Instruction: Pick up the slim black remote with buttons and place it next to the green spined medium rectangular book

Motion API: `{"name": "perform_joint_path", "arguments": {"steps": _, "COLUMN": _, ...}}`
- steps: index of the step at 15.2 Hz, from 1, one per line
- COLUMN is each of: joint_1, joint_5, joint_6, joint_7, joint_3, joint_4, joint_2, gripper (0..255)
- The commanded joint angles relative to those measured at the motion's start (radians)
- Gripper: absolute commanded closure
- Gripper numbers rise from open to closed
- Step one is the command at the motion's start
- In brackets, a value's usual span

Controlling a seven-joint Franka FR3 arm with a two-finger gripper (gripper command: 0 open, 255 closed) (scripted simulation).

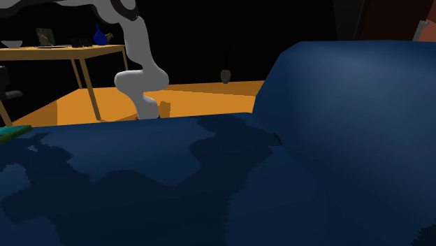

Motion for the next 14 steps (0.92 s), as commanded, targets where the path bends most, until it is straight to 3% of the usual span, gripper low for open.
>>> {"name": "perform_joint_path", "arguments": {"steps": 1, "joint_1": 0.000, "joint_5": 0.002, "joint_6": 0.026, "joint_7": -0.001, "joint_3": -0.005, "joint_4": -0.021, "joint_2": 0.005, "gripper": 255}}
{"name": "perform_joint_path", "arguments": {"steps": 6, "joint_1": -0.001, "joint_5": 0.006, "joint_6": 0.091, "joint_7": -0.003, "joint_3": -0.018, "joint_4": -0.077, "joint_2": 0.018, "gripper": 255}}
{"name": "perform_joint_path", "arguments": {"steps": 14, "joint_1": -0.001, "joint_5": 0.006, "joint_6": 0.091, "joint_7": -0.003, "joint_3": -0.018, "joint_4": -0.077, "joint_2": 0.018, "gripper": 255}}
